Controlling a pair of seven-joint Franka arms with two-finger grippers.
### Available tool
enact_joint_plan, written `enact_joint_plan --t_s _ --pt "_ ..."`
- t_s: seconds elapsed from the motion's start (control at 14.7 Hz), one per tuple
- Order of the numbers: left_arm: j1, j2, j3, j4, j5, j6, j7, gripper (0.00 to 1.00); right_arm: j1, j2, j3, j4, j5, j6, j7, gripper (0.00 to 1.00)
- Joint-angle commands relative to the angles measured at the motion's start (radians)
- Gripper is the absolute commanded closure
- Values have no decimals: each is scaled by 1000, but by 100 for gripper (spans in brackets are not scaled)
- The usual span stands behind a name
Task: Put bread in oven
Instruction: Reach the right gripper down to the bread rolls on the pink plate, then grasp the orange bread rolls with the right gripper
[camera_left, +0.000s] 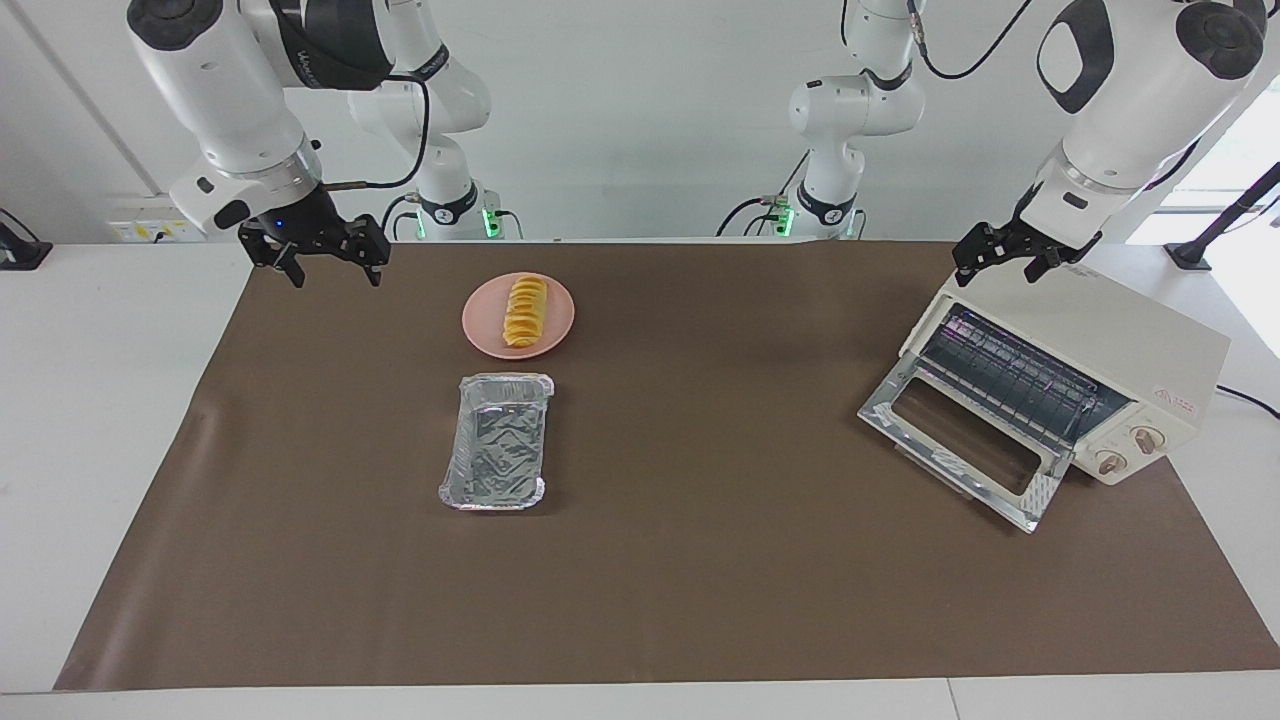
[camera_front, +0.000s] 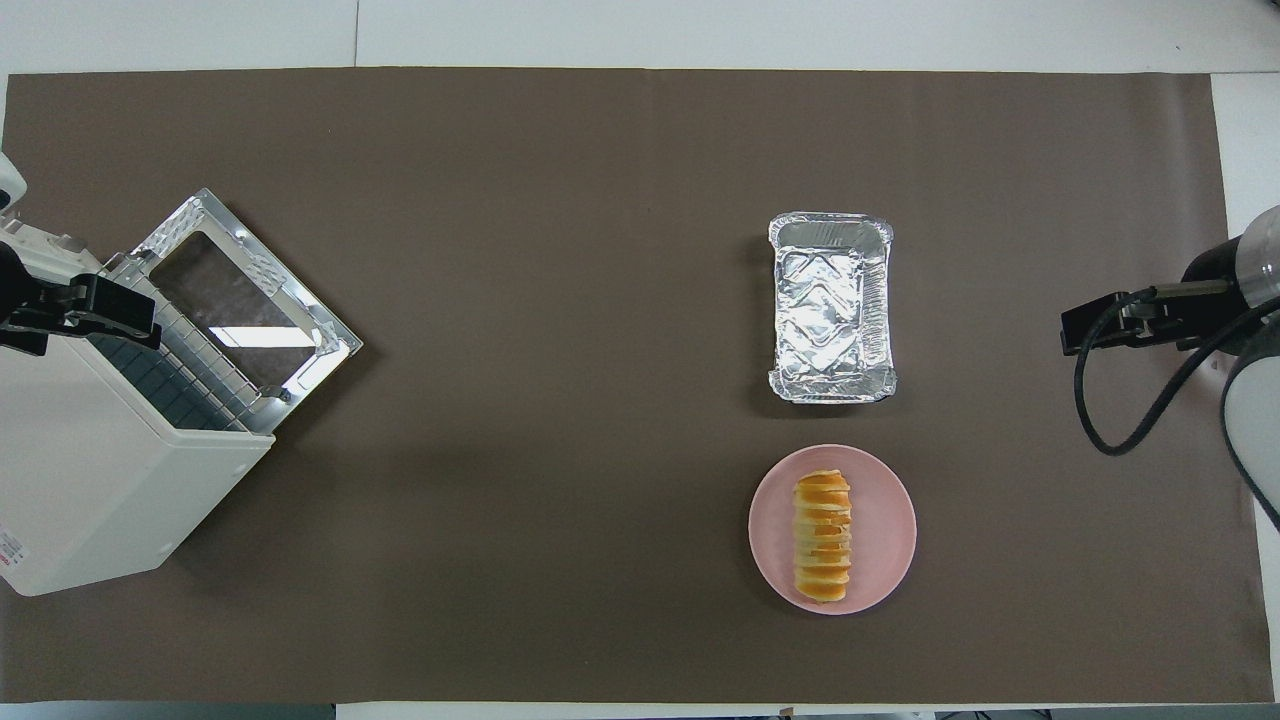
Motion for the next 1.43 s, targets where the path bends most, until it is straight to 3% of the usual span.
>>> enact_joint_plan --t_s 0.0,0.27,0.48,0.61,0.89,1.23,1.36 --pt "-3 -12 6 -12 -5 5 1 0 -12 -3 8 7 10 -21 0 0" --pt "-3 -12 7 -12 -5 5 1 0 0 -29 10 -47 17 -33 2 0" --pt "-3 -12 6 -10 -5 5 1 0 5 -142 18 -277 138 57 107 0" --pt "-3 -12 6 -12 -5 5 1 0 88 -203 25 -418 141 114 135 0" --pt "-3 -12 6 -10 -5 5 1 0 178 -222 25 -572 164 227 218 0" --pt "-3 -12 6 -10 -5 5 1 0 263 -214 27 -784 169 534 313 0" --pt "-3 -12 6 -10 -5 5 1 0 284 -207 27 -809 171 562 339 0"
